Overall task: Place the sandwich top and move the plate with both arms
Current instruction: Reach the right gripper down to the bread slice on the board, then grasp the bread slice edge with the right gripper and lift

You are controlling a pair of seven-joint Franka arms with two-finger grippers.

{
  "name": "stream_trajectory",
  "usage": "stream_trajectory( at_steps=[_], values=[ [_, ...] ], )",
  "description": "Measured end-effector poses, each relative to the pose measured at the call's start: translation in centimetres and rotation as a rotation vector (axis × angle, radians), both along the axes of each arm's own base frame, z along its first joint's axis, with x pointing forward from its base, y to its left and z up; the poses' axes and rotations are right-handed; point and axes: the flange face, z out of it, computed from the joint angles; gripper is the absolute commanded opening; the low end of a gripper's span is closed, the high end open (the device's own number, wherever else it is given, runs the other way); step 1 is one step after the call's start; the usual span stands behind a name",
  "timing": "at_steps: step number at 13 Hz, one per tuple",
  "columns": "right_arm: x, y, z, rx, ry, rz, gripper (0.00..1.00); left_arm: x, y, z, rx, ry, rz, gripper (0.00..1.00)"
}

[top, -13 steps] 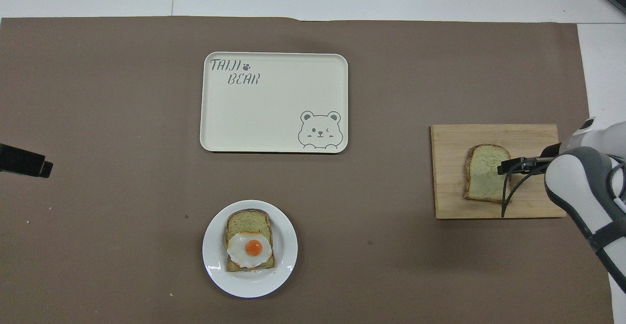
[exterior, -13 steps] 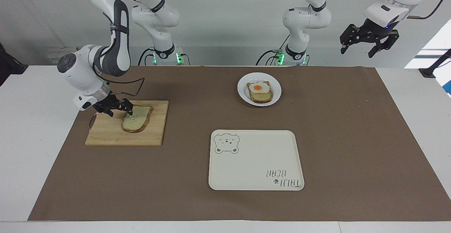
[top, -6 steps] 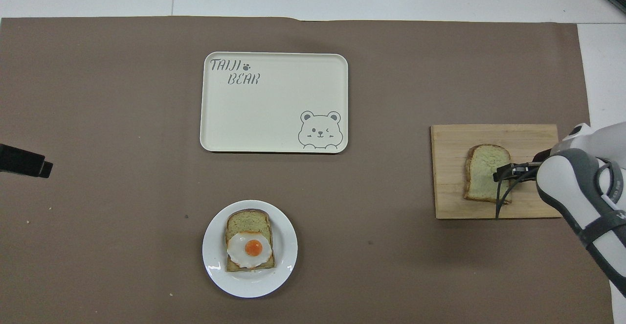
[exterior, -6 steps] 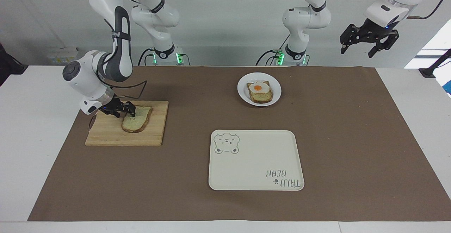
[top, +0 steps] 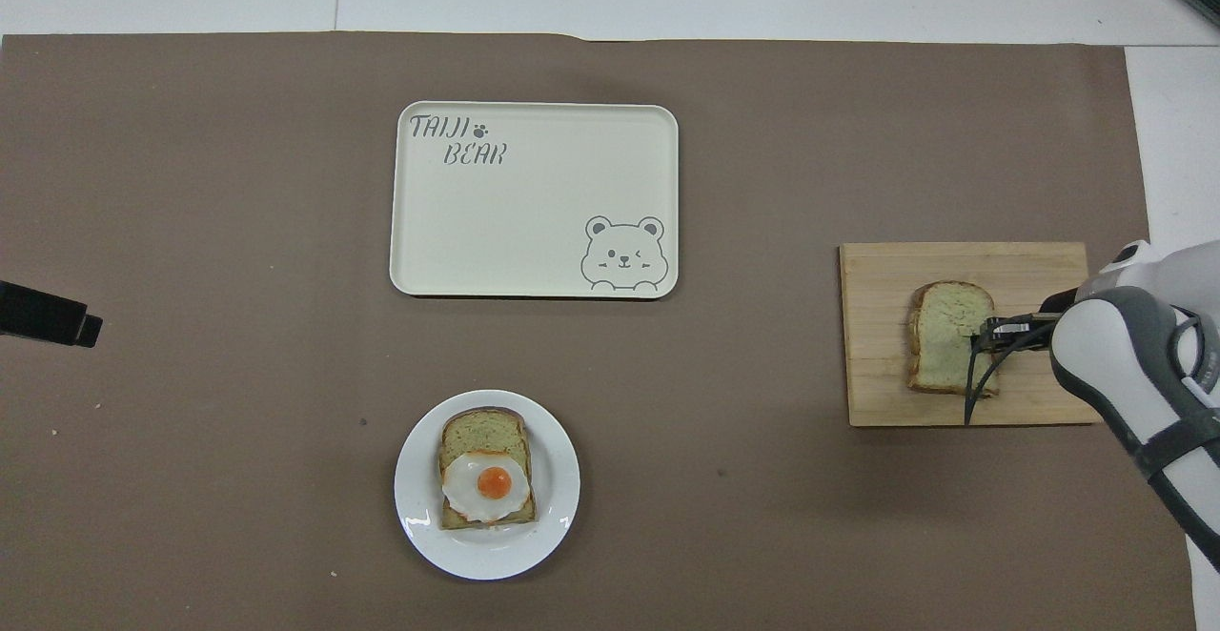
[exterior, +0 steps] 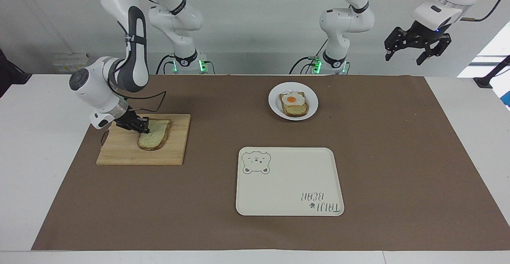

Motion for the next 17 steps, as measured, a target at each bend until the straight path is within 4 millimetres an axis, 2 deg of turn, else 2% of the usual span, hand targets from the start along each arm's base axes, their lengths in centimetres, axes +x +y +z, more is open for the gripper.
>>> stream_trajectory(
  at_steps=[5, 8, 12, 14, 17],
  values=[
    [0.2, -0.1, 0.4, 0.007, 0.011, 0.002, 0.00, 0.0, 0.0, 0.0, 0.000, 0.000, 0.000, 1.00],
    [1.2, -0.1, 2.3, 0.016, 0.014, 0.012, 0.00, 0.0, 0.0, 0.0, 0.000, 0.000, 0.000, 1.00],
    [2.4, -0.1, 7.0, 0.021, -0.022, 0.027, 0.00, 0.0, 0.0, 0.0, 0.000, 0.000, 0.000, 1.00],
    [2.4, 0.0, 9.8, 0.028, -0.042, 0.049, 0.00, 0.0, 0.0, 0.0, 0.000, 0.000, 0.000, 1.00],
    [2.3, 0.1, 12.9, 0.035, -0.056, 0.069, 0.00, 0.0, 0.0, 0.0, 0.000, 0.000, 0.000, 1.00]
  ],
)
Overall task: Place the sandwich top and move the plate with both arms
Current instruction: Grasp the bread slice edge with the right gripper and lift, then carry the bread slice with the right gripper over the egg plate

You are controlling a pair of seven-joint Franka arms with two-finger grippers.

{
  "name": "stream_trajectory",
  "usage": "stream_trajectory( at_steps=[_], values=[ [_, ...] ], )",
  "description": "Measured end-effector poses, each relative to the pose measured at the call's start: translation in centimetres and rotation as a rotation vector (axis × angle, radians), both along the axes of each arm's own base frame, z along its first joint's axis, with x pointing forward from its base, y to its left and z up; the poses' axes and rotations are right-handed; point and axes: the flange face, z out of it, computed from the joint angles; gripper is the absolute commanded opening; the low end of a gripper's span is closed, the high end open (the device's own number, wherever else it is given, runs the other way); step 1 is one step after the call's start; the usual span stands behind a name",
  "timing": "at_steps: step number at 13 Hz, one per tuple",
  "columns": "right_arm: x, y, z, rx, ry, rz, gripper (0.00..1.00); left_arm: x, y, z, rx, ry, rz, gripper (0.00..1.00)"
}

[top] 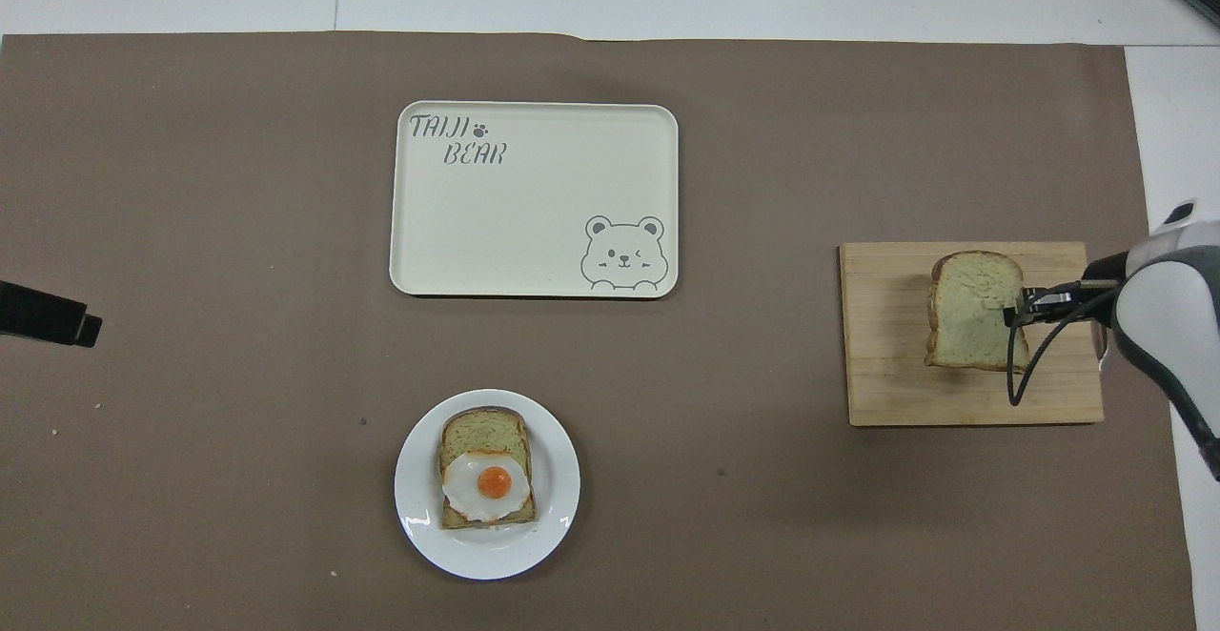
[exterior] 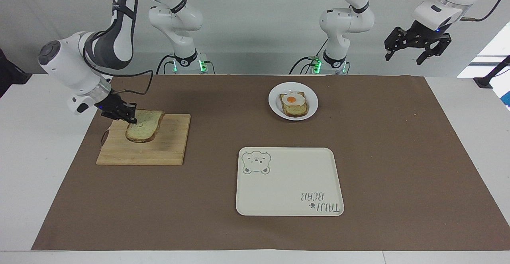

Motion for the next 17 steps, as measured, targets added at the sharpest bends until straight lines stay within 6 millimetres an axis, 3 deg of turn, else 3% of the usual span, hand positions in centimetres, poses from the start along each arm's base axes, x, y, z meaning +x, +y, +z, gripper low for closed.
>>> stream_trajectory(
  at_steps=[4, 7, 10, 13, 17],
  values=[
    [-0.7, 0.2, 3.3, -0.006, -0.018, 0.019, 0.00, 0.0, 0.0, 0.0, 0.000, 0.000, 0.000, 1.00],
    [-2.0, 1.5, 5.2, 0.010, 0.010, 0.051, 0.00, 0.0, 0.0, 0.0, 0.000, 0.000, 0.000, 1.00],
    [-2.4, 2.7, 5.9, 0.016, 0.024, 0.076, 0.00, 0.0, 0.0, 0.0, 0.000, 0.000, 0.000, 1.00],
    [-1.9, 6.7, 5.6, 0.013, 0.038, 0.122, 0.00, 0.0, 0.0, 0.0, 0.000, 0.000, 0.000, 1.00],
    [-1.0, 14.7, 5.4, -0.028, 0.033, 0.076, 0.00, 0.0, 0.0, 0.0, 0.000, 0.000, 0.000, 1.00]
  ],
)
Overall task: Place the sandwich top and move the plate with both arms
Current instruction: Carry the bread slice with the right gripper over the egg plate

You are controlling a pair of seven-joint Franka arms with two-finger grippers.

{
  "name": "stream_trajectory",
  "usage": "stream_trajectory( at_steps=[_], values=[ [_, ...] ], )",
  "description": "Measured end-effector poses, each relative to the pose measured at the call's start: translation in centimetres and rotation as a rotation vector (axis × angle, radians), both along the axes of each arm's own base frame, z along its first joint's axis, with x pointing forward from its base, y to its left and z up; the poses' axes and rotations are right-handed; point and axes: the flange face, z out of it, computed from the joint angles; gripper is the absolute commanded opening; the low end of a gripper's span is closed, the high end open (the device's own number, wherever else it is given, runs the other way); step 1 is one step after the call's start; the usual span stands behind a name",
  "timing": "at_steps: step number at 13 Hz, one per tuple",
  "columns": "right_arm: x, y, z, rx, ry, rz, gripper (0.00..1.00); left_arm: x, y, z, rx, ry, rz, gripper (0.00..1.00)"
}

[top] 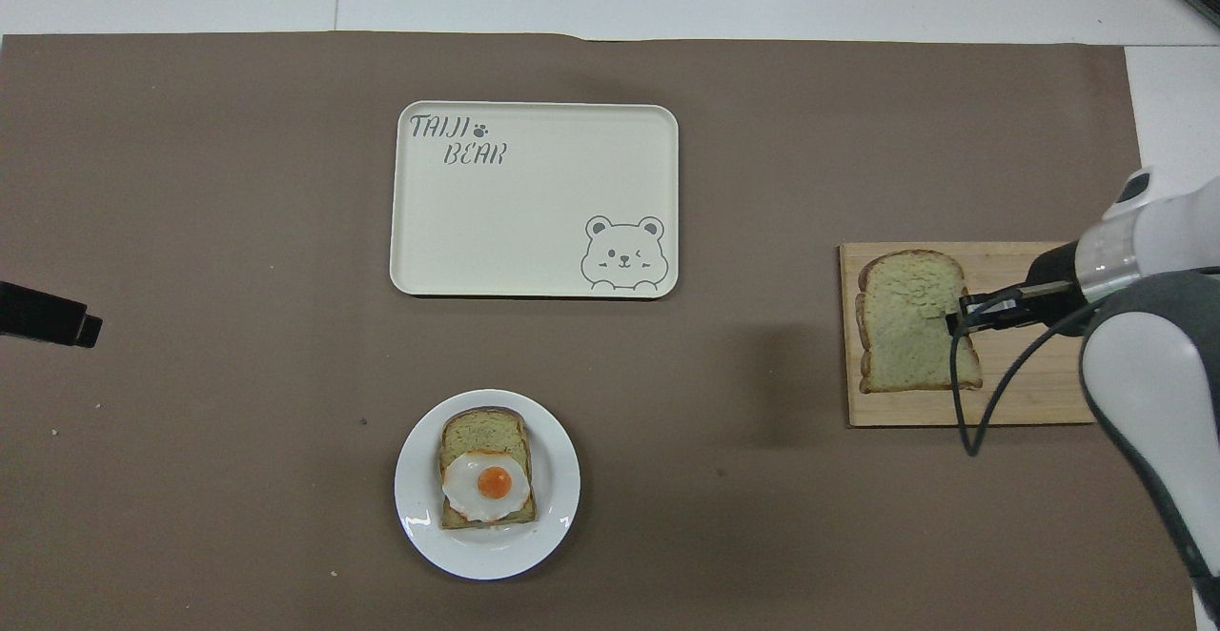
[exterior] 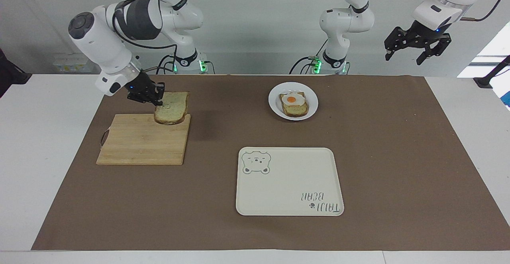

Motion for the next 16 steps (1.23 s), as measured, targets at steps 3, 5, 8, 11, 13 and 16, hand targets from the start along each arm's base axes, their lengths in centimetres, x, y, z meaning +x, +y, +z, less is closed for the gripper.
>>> stream_trajectory(
  at_steps=[3, 5, 8, 11, 13, 16],
  values=[
    [0.6, 5.8, -1.3, -0.024, -0.021, -0.066, 0.00, 0.0, 0.0, 0.0, 0.000, 0.000, 0.000, 1.00],
    [0.7, 8.8, -2.2, -0.030, -0.027, -0.080, 0.00, 0.0, 0.0, 0.0, 0.000, 0.000, 0.000, 1.00],
    [0.3, 11.6, -2.9, -0.034, -0.021, -0.047, 0.00, 0.0, 0.0, 0.0, 0.000, 0.000, 0.000, 1.00],
    [-0.4, 13.8, -2.9, -0.028, -0.014, -0.009, 0.00, 0.0, 0.0, 0.0, 0.000, 0.000, 0.000, 1.00],
    [-1.4, 16.7, -2.9, 0.018, 0.001, 0.020, 0.00, 0.0, 0.0, 0.0, 0.000, 0.000, 0.000, 1.00],
    [-2.9, 20.4, -2.8, 0.061, 0.017, 0.066, 0.00, 0.0, 0.0, 0.0, 0.000, 0.000, 0.000, 1.00]
  ],
)
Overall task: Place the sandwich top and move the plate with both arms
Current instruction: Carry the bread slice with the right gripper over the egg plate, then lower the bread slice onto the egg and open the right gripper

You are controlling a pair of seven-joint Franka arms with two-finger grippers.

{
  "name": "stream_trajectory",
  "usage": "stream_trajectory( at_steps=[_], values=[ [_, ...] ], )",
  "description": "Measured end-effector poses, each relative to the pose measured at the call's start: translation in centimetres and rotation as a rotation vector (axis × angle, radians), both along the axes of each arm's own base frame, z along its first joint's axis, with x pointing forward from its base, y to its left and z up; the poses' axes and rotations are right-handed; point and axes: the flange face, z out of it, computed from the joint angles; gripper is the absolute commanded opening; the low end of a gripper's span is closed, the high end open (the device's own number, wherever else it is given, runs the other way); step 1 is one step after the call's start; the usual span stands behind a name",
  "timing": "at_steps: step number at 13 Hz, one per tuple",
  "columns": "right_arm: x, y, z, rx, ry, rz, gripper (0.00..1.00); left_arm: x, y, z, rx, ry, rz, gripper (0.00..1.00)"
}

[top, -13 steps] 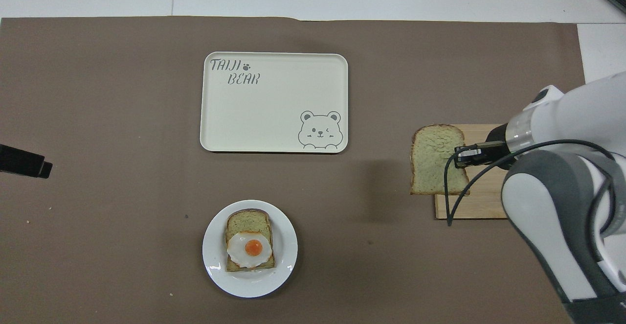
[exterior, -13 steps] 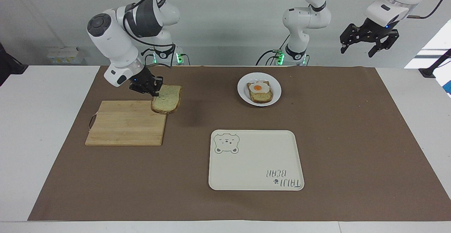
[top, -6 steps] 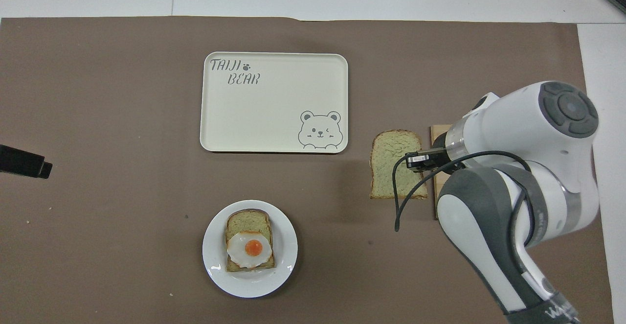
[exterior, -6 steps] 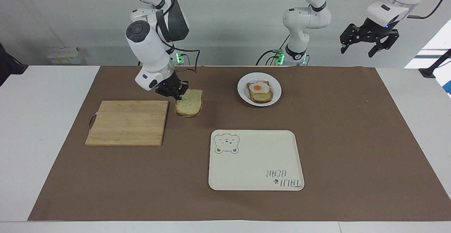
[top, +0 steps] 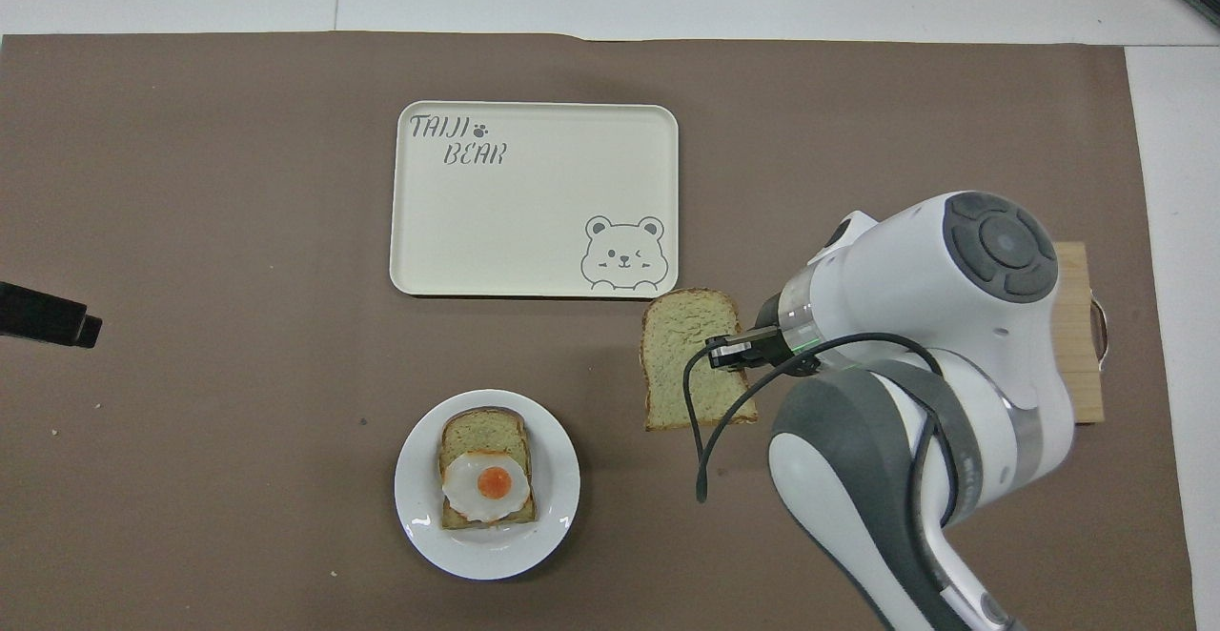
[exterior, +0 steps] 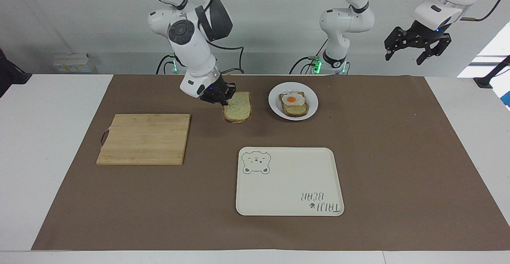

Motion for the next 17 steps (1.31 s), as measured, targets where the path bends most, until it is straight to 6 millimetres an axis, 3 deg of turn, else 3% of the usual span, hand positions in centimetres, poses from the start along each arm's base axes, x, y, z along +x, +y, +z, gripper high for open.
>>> stream_trajectory(
  at_steps=[3, 7, 10, 15, 17],
  values=[
    [-1.4, 3.7, 0.0, 0.046, 0.009, 0.003, 0.00, 0.0, 0.0, 0.0, 0.000, 0.000, 0.000, 1.00],
    [-3.2, 11.2, -2.8, 0.081, -0.013, -0.069, 0.00, 0.0, 0.0, 0.0, 0.000, 0.000, 0.000, 1.00],
    [-4.0, 13.5, -4.5, 0.102, 0.008, -0.088, 0.00, 0.0, 0.0, 0.0, 0.000, 0.000, 0.000, 1.00],
    [-7.1, 20.0, -10.0, 0.114, 0.026, -0.092, 0.00, 0.0, 0.0, 0.0, 0.000, 0.000, 0.000, 1.00],
    [-8.1, 21.1, -10.4, 0.109, 0.031, -0.070, 0.00, 0.0, 0.0, 0.0, 0.000, 0.000, 0.000, 1.00]
  ],
)
